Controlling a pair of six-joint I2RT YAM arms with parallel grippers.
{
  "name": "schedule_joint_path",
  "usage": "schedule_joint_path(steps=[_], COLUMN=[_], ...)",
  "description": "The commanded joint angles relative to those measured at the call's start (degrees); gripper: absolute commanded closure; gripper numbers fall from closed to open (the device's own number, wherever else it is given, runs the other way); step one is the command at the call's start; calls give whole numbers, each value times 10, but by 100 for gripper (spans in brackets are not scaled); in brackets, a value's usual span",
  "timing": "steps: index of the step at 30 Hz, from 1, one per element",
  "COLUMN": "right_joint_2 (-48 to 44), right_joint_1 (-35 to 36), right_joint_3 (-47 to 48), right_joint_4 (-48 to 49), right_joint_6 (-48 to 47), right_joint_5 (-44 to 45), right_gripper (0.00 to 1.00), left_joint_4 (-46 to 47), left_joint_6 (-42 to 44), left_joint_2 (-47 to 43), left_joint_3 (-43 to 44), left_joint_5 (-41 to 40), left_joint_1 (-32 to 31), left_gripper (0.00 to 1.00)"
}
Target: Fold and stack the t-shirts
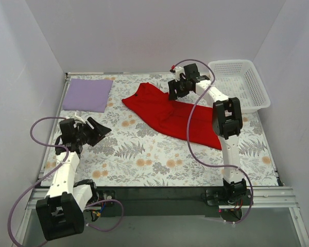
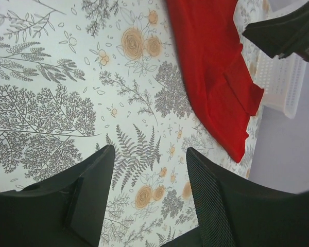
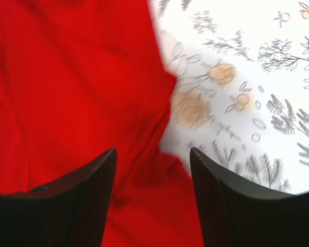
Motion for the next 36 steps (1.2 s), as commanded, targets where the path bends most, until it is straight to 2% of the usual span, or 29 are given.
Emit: schedule_joint_path(steps=[1, 4, 5, 7, 8, 10, 11, 14, 20, 23, 24, 26, 36], right_joint_2=[-113, -185, -226, -273, -327, -385, -444, -553, -709, -774, -789, -814, -805], right_joint_1=[15, 14, 14, 13, 14, 12, 9, -14, -78, -118, -125, -141, -178], right_joint_3=[-37, -101, -120, -191, -217, -313, -351, -477, -672, -747, -761, -777, -786], right_joint_4=[2, -12, -17, -33, -36, -35, -34, -33, -32, 2, 14, 29, 33], right_joint_6=[-118, -185, -199, -235, -263, -298, -337, -396, -430, -434, -430, -425, -417], right_joint_5=[-21, -71, -110, -147, -158, -173, -174, -186, -249, -296, -302, -303, -326], right_gripper=[30, 29, 30, 29, 29, 29, 29, 27, 22, 13, 8, 6, 2], left_joint_4=[35, 105, 118, 143, 150, 173, 178, 187, 194, 219, 224, 226, 238], left_joint_6=[-36, -105, -119, -147, -155, -167, -169, -162, -157, -163, -165, -168, -172], left_joint_2=[35, 54, 60, 79, 100, 124, 145, 169, 211, 229, 234, 243, 281], left_joint_3=[-23, -57, -58, -54, -47, -42, -37, -24, -3, 0, 0, 3, 19], left_joint_5=[49, 40, 8, -24, -35, -54, -57, -68, -84, -92, -95, -103, -113], left_joint_1=[-9, -38, -69, -105, -142, -162, -173, -184, -203, -212, -213, -218, -229], left_gripper=[44, 46, 46, 46, 46, 46, 46, 46, 46, 46, 46, 46, 46])
